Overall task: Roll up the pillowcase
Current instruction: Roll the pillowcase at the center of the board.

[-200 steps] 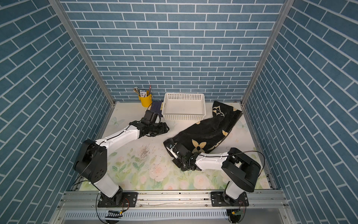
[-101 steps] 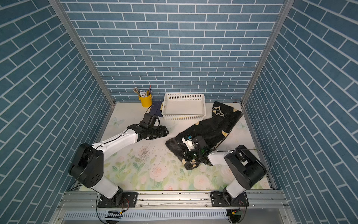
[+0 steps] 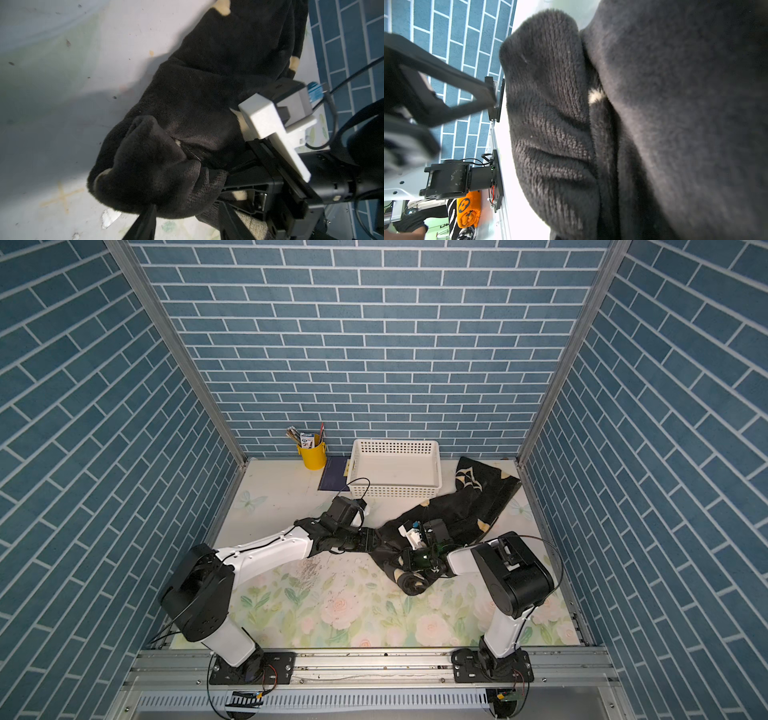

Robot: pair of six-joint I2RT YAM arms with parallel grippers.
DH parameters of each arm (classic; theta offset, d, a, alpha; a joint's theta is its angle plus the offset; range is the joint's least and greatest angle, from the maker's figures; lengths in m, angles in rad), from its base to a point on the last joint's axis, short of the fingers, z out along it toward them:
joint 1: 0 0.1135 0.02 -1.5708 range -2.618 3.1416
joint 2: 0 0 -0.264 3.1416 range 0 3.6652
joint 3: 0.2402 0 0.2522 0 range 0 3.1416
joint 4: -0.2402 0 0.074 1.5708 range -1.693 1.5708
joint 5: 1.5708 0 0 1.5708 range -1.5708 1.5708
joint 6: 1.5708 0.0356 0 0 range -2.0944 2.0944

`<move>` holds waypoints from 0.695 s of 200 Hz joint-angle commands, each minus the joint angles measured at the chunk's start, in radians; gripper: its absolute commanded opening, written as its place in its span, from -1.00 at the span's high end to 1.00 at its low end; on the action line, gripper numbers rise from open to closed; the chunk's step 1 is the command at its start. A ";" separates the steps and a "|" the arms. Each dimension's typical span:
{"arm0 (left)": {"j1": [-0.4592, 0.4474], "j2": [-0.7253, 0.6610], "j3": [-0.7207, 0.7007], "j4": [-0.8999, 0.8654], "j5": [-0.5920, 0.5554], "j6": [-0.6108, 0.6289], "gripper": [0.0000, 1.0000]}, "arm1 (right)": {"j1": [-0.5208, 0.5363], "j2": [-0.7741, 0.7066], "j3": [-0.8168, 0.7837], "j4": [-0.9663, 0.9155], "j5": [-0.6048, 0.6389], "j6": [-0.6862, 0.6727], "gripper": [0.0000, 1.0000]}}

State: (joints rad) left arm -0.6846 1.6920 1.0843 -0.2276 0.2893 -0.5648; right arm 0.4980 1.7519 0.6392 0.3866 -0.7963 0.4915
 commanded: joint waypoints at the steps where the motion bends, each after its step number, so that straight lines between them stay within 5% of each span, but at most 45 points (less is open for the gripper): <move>1: 0.000 0.097 0.052 -0.013 -0.048 -0.019 0.01 | -0.013 -0.024 0.000 -0.092 0.090 -0.042 0.58; 35: 0.000 0.184 0.116 -0.044 -0.064 -0.066 0.03 | 0.023 -0.166 0.033 -0.245 0.252 -0.156 0.01; 77: 0.000 0.187 0.129 -0.057 -0.068 -0.072 0.03 | 0.219 -0.374 0.068 -0.426 0.728 -0.317 -0.47; 86: 0.000 0.186 0.129 -0.055 -0.065 -0.073 0.03 | 0.268 -0.414 0.052 -0.427 0.840 -0.331 -0.98; 139: 0.000 0.188 0.129 -0.048 -0.052 -0.075 0.03 | 0.596 -0.432 -0.005 -0.367 1.329 -0.486 -0.99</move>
State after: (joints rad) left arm -0.6853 1.8713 1.1984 -0.2619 0.2474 -0.6361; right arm 0.9855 1.2812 0.6559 0.0338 0.2161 0.1364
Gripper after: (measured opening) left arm 0.487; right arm 0.998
